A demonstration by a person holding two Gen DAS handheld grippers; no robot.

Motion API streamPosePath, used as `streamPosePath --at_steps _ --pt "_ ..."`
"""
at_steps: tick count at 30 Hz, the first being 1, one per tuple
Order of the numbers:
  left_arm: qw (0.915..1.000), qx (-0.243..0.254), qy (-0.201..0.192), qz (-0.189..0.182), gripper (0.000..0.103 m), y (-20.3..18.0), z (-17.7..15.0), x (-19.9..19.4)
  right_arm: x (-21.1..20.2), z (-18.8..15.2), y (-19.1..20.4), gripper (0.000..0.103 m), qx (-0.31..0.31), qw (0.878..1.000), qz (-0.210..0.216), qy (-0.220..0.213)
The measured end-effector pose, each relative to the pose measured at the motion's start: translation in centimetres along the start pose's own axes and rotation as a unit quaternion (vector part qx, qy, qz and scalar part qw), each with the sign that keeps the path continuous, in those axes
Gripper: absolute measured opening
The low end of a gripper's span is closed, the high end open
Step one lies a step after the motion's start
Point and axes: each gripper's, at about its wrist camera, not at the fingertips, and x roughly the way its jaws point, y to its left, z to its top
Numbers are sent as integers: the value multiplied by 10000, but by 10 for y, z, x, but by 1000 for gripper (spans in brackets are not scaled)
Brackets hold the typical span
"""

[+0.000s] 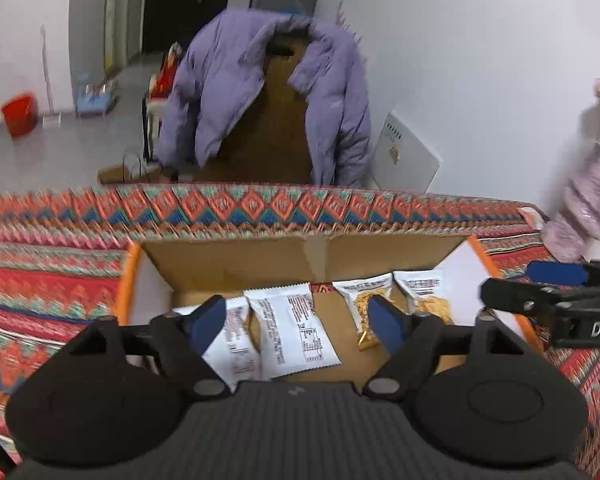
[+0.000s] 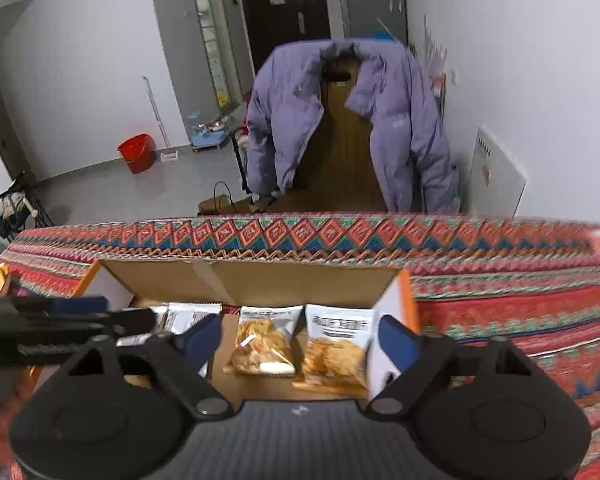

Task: Organize snacks
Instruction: 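Carry both packets into the cardboard box and open both tools, then grasp a white packet with the left tool while the right tool grasps a cracker pack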

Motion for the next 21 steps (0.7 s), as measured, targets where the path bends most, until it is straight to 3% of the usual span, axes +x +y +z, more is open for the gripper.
streamPosePath --at_steps 4,9,12,16,21 --pt "9984 88 -405 385 87 -3 -13 -57 -39 -7 -2 90 -209 9996 -91 -167" --pt "9965 33 -647 537 94 -7 -44 -119 -99 -38 4 94 -369 9979 24 -525" --pt "9931 224 -897 724 95 -15 -76 -159 -136 -65 7 96 -439 9959 187 -771" --pt "9893 235 -1302 620 101 -18 -125 -203 -187 -113 14 102 -608 9903 302 -1213" --pt "9872 246 -1418 689 101 -23 -194 -240 -237 -182 23 103 -786 9801 502 -1752"
